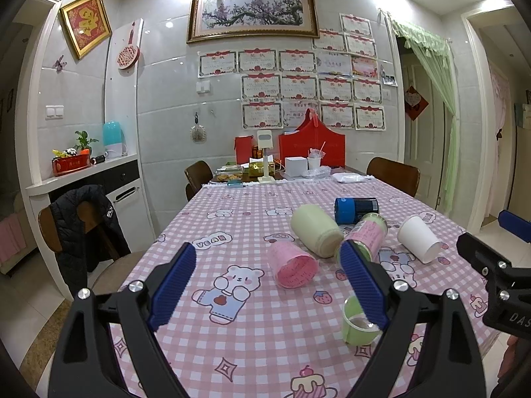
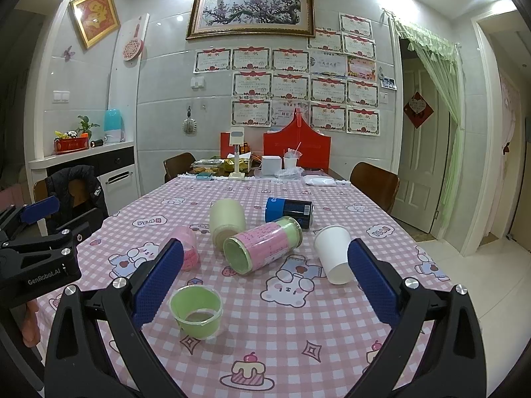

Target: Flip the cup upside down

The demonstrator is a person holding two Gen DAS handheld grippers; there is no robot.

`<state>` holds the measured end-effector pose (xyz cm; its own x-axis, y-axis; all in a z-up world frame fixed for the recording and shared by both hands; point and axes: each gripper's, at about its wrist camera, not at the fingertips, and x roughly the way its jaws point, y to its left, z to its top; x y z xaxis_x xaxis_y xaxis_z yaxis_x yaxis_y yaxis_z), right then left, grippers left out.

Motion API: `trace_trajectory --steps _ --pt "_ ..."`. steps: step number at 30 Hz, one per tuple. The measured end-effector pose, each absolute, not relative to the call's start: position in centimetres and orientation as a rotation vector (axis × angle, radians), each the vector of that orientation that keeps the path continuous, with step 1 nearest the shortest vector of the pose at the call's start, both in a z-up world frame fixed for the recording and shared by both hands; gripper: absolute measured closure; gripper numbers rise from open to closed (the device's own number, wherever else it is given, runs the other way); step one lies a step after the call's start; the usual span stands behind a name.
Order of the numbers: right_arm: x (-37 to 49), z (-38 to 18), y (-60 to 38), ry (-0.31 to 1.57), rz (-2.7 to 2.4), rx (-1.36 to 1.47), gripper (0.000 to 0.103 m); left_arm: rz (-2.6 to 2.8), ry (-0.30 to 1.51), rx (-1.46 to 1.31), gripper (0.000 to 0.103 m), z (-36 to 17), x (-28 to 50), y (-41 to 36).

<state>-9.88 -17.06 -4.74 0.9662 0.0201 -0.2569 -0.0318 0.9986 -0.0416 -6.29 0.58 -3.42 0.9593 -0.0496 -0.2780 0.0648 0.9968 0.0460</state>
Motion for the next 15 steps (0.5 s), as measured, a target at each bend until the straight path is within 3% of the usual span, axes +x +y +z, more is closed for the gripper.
trace_trajectory --steps 15 --pt "-7.9 -5.2 -17.1 0.283 0.022 0.0 0.008 -0.083 0.333 0.077 0.016 -4.7 -3.9 0.0"
